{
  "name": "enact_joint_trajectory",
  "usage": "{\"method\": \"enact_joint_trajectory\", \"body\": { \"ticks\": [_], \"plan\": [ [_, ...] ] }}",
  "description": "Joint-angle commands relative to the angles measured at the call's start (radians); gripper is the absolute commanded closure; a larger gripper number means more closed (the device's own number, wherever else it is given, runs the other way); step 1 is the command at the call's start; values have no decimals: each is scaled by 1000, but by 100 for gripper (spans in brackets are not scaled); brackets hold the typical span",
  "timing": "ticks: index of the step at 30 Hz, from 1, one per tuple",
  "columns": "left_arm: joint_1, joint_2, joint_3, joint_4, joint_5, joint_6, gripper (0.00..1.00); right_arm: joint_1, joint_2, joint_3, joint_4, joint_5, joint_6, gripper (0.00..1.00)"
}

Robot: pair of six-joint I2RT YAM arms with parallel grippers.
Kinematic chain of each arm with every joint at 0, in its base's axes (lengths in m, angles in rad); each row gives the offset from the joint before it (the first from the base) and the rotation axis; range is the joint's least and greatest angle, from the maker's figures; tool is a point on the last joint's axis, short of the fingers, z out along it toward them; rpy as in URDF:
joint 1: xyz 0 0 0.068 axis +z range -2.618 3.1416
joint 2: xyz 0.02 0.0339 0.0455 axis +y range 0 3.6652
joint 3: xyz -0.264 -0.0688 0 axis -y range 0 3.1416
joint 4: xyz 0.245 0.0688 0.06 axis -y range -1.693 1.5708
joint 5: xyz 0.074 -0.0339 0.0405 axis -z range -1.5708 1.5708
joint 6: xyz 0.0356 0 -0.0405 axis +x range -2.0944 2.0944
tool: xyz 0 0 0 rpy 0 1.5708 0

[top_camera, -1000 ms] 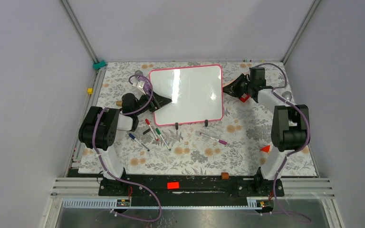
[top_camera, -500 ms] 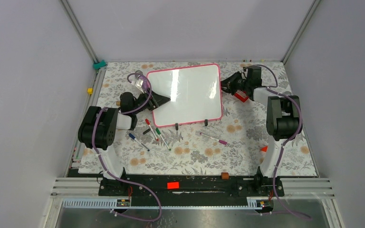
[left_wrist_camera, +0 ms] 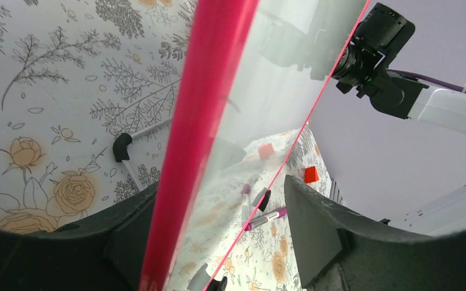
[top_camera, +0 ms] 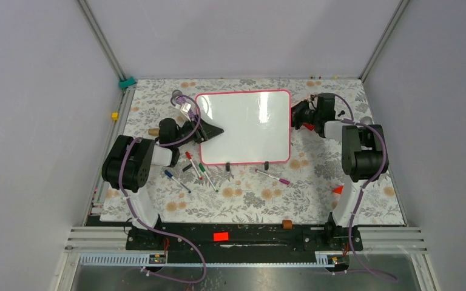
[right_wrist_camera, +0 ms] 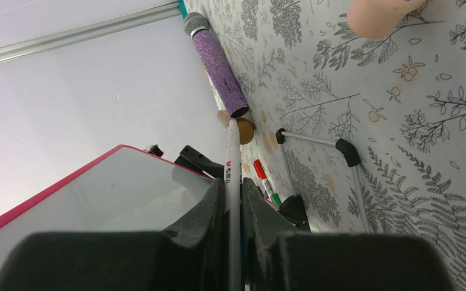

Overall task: Write a sentence on the whiteboard
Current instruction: Move the whiteboard to the center of the board.

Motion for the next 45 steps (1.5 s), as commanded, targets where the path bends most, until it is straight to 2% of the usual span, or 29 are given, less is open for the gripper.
{"method": "enact_joint_trajectory", "body": {
  "ticks": [1, 6, 21, 27, 30, 36, 42, 45],
  "plan": [
    [-43, -50, 17, 21, 35, 28, 36, 1, -99, -28, 63, -51, 9, 100],
    [-67, -76, 1, -20, 13, 58, 36, -32, -130, -54, 25, -37, -29, 100],
    [-145, -88, -25, -11, -18, 56, 36, -133, -169, -118, 16, 10, -46, 100],
    [-100, -141, -57, -58, -47, 83, 30, -203, -185, -112, 4, 51, -21, 100],
    [-48, -175, -99, -13, -48, 54, 24, -233, -226, -115, -64, 115, -49, 100],
    [-18, -281, -170, -61, -116, 86, 11, -261, -383, -151, -239, 340, -130, 100],
    [-18, -372, -293, -34, -188, 117, 8, -259, -552, -101, -529, 575, -235, 100],
    [-17, -386, -312, -50, -191, 141, 8, -258, -635, -100, -606, 664, -259, 100]
  ]
}}
